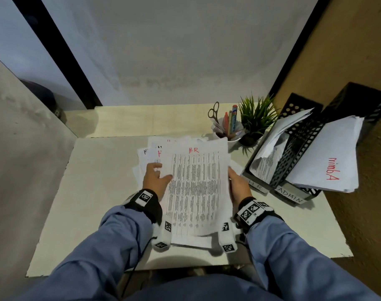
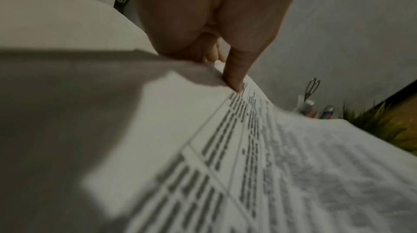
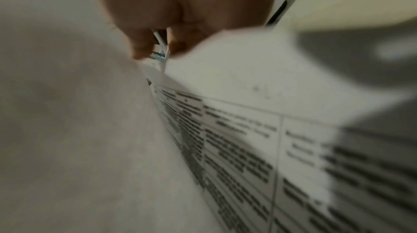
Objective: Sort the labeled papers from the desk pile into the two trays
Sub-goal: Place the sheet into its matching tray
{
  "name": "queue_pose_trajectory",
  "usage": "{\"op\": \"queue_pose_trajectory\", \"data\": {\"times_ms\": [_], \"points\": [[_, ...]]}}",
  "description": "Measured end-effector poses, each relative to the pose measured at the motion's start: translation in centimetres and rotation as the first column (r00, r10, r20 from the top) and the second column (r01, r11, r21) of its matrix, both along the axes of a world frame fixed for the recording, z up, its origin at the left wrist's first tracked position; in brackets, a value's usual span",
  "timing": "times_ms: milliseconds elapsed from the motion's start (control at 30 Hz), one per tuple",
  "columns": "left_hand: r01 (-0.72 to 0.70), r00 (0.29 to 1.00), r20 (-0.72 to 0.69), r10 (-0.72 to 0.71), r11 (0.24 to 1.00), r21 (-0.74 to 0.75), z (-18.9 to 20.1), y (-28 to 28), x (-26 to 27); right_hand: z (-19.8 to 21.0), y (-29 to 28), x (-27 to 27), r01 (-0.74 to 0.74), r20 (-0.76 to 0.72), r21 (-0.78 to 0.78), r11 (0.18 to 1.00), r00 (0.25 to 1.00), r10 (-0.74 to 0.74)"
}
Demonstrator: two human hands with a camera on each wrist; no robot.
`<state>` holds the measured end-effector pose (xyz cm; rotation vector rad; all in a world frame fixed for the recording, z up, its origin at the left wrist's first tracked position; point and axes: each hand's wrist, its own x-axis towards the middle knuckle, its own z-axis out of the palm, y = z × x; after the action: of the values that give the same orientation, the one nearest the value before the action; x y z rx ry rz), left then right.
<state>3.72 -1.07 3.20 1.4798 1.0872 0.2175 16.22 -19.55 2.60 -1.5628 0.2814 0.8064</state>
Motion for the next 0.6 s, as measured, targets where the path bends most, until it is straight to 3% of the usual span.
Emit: {"op": "queue_pose_trajectory", "data": {"times_ms": [100, 167, 300, 433, 600], "points": [[-0.054, 0.982, 0.177, 0.059, 0.998, -0.031, 2.2, -0.2, 0.8, 2.1, 0.8, 0.2, -0.035, 0.021, 0.094, 0.995, 0.999, 0.033], [-0.1, 0.94, 0.323, 0.11, 0.994, -0.048, 4.1, -0.5, 1.4, 4.3, 1.1, 0.2, -0.115, 0.203, 0.084, 0.99, 0.975, 0.096], [-0.117, 0.899, 0.436, 0.039, 0.981, 0.152, 7.5, -0.3, 1.8, 8.3, 1.7, 0.2, -0.21, 0.489, 0.054, 0.976, 0.858, 0.157], [-0.153, 0.913, 0.395, 0.102, 0.983, 0.099, 6.7, -0.1, 1.2, 9.2, 1.6, -1.0, -0.218, 0.51, 0.089, 0.972, 0.848, 0.144], [-0.001, 0.981, 0.194, -0.011, 0.998, 0.059, 3.4, -1.2, 0.4, 5.6, 1.4, -3.4, -0.221, 0.319, -0.131, 0.966, 0.913, 0.252]]}}
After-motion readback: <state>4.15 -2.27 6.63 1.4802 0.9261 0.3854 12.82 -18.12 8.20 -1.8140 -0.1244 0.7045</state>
